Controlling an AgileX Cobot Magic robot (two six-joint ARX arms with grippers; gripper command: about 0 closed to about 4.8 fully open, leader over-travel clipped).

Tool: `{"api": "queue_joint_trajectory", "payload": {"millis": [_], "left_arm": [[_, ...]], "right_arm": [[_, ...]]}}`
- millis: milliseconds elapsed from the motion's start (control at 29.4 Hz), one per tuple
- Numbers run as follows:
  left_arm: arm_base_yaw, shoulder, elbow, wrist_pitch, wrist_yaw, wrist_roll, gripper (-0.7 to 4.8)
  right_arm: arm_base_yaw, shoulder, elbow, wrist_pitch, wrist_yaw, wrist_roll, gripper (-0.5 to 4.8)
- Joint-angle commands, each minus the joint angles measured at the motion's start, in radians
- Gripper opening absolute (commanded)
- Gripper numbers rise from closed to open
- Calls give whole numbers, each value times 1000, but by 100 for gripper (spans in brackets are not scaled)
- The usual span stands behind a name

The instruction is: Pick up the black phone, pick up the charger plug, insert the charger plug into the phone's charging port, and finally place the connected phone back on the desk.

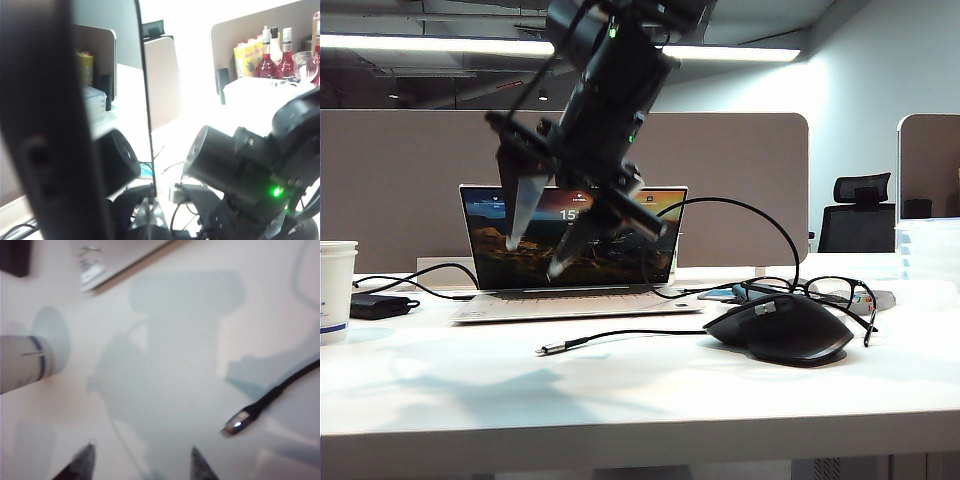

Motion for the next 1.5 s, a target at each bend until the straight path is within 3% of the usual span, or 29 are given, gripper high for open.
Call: {"api": "queue_joint_trajectory", "payload": {"millis": [34, 1124, 1431, 1499], "left_arm": [[-1, -6, 10, 49, 4, 0, -6], [-1, -6, 10, 56, 3, 0, -6], [-1, -6, 10, 56, 3, 0, -6], [-1, -6, 10, 56, 2, 0, -6]], "right_arm": [[1, 18, 3, -12, 32, 19, 247], [-24, 110, 3, -119, 34, 5, 196], [-26, 124, 3, -150, 35, 1, -8], [-26, 124, 3, -150, 38, -33, -9]]}}
